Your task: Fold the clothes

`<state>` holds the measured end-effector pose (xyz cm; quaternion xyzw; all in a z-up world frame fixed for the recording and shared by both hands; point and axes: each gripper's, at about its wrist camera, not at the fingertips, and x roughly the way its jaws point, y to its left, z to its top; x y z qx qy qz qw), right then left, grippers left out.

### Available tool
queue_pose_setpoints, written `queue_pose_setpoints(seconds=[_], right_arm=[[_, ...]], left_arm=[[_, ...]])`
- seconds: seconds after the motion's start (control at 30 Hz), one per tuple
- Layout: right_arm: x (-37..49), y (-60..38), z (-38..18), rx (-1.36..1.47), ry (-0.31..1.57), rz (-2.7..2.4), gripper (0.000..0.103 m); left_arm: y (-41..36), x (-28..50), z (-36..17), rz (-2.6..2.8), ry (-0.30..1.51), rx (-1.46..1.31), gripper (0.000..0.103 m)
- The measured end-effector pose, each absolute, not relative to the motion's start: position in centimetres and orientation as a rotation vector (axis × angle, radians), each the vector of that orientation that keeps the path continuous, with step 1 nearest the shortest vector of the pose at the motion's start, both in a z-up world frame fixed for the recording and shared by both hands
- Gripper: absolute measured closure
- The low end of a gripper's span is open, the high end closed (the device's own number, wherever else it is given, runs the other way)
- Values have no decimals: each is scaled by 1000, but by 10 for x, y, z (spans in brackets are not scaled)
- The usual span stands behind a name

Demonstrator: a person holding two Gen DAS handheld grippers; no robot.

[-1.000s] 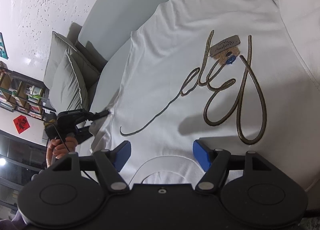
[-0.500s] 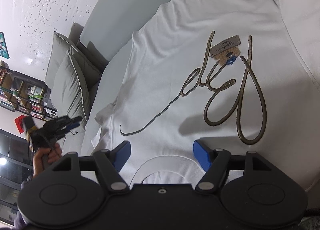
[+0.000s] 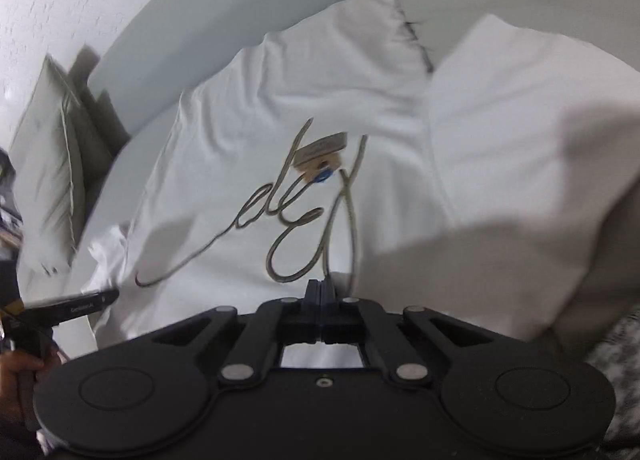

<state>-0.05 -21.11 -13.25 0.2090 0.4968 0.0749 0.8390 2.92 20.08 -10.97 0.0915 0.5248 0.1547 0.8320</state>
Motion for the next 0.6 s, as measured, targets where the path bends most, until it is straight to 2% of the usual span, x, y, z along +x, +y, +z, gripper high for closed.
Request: queue_pose_setpoints(seconds=[0.07,0.1,0.17,0.23,0.3,0.47,0.6], right_arm=[[-4,-221,-128,382,1047,29,101],[-5,-225,-126,320,1047,-47,90],[-7,-246,-129,368,1074,-64,82],[-15,-267,-128,497,1057,12,82],[-23,-274,-119,530,1020,45,77],[-28,-258,-102,494,973,136,77],[-23,-230,-97,449,983,225,77]], left_arm=[[202,23,-109,389,1125,266,63],[203,19,-109,418,1128,309,63],[208,8,-106,444,1116,345,65],[215,-4,-98,436,1092,291,67],[214,-16,-90,403,1046,217,67],[183,-35,-77,208,899,20,67],[143,-30,-75,72,856,-1,67]])
